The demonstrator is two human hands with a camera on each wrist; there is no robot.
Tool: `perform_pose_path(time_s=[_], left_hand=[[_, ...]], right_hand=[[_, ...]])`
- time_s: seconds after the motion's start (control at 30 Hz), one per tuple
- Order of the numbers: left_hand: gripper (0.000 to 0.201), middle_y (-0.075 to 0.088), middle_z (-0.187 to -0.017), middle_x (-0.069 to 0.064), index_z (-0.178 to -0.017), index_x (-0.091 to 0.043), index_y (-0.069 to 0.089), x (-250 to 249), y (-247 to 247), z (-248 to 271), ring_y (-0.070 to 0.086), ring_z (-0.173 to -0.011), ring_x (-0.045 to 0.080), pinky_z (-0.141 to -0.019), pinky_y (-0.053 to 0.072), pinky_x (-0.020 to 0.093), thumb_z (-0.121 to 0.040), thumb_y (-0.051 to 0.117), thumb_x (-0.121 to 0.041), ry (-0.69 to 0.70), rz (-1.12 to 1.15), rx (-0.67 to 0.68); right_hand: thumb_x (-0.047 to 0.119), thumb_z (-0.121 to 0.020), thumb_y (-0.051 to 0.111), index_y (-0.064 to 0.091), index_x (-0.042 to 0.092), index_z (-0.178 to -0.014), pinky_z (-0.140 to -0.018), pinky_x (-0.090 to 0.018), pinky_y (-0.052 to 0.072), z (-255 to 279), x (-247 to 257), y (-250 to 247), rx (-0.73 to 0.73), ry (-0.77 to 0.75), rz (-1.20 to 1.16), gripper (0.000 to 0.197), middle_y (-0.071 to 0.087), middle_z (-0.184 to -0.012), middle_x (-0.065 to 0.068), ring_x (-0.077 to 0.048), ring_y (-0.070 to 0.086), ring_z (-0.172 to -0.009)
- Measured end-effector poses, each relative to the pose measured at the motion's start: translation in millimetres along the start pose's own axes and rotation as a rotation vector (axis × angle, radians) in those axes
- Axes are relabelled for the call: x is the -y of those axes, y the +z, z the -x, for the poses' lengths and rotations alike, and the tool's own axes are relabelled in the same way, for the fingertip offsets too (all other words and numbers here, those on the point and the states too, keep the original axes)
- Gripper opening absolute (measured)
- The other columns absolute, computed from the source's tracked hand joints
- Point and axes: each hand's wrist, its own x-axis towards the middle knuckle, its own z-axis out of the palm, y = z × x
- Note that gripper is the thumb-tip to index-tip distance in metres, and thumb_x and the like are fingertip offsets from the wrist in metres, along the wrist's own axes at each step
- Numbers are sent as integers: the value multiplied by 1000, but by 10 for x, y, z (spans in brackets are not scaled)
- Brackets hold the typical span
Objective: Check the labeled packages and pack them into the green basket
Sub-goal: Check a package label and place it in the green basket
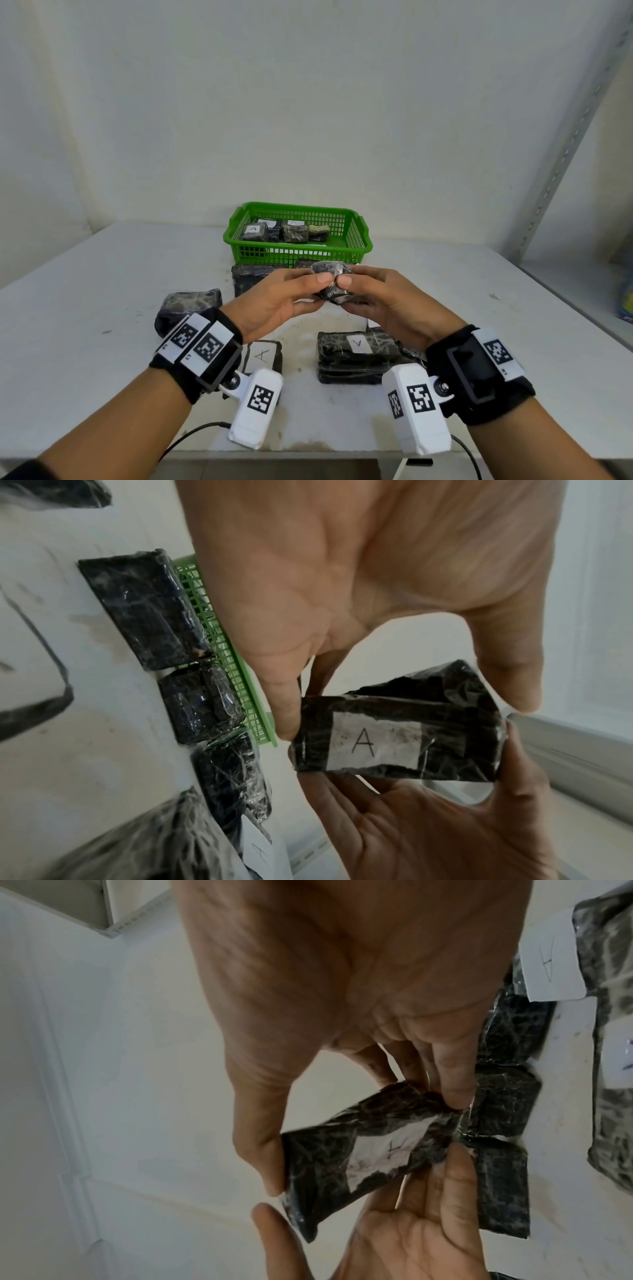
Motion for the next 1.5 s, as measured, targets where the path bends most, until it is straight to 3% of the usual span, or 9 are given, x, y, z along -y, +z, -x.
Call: perform_pose_path(time_s=[0.13, 0.33, 0.53, 0.67, 0.8, 1.0, 1.2, 1.33, 1.5], left_hand=[[54, 65, -122, 23, -112, -8, 69, 3, 9, -32, 62, -114, 26, -110, 42, 46, -70, 71, -41, 1, -40, -70], [70, 74, -109, 12, -114, -7, 71, -65, -21, -83, 69, -106, 21, -101, 50, 34, -69, 76, -60, -123, -148, -167], [94, 74, -108, 12, -113, -8, 72, -64, -24, -174, 70, -102, 19, -97, 54, 37, -55, 67, -82, -216, -238, -218], [52, 72, -115, 12, -119, -12, 66, -114, -3, -147, 69, -108, 26, -94, 55, 40, -85, 62, -50, -159, -59, -243], [30, 67, -117, 25, -114, 4, 65, -93, -55, -166, 69, -103, 35, -79, 61, 39, -91, 67, -15, -84, -67, -359], [25, 73, -105, 20, -103, 1, 72, -126, -121, -235, 72, -93, 30, -78, 61, 42, -86, 74, -17, -82, -170, -361], [40, 73, -108, 17, -109, -5, 71, -281, -311, -418, 71, -88, 26, -71, 62, 33, -87, 70, -37, -165, -181, -328], [48, 72, -107, 1, -105, -14, 70, -428, -692, -703, 67, -100, 23, -89, 56, 41, -89, 57, -58, -225, -296, -485], [42, 68, -111, 4, -113, -5, 67, -558, -1370, -1265, 62, -102, 22, -89, 45, 32, -84, 67, -35, -241, -340, -754]], right_hand=[[49, -56, 89, 57, 8, -141, -102, -32, 54, -5, 18, 44, -10, 3, 27, 99, 71, -131, -8, -17, 69, -118], [58, -66, 86, 68, 38, -125, -106, -41, 53, 60, 151, 17, -27, -94, 287, 64, 70, -128, 11, -8, 70, -115], [22, -80, 89, 73, 14, -110, -86, -42, 64, -22, 186, 120, -196, -239, 334, 35, 76, -106, -11, -26, 77, -94], [10, -92, 77, 69, 0, -115, -70, -34, 65, -51, 230, 88, -274, -162, 16, 27, 76, -108, -23, -32, 79, -83], [9, -91, 76, 57, 4, -125, -67, -38, 66, -76, 221, 35, -293, -54, -117, 39, 73, -112, -26, -39, 78, -82], [19, -93, 76, 71, 6, -112, -70, -40, 65, -194, 230, -19, -243, -59, 27, 24, 71, -116, -19, -28, 74, -99], [23, -93, 76, 76, -4, -103, -66, -31, 64, -489, 208, -99, -240, -65, 48, 29, 68, -104, -21, -21, 74, -81], [25, -91, 79, 76, -7, -105, -64, -28, 62, -852, 235, -155, -247, -24, -9, 34, 70, -103, -20, -21, 71, -79], [25, -88, 82, 76, -9, -102, -52, -27, 54, -1502, 310, -238, -256, 67, 14, 38, 66, -79, -11, -21, 61, -64]])
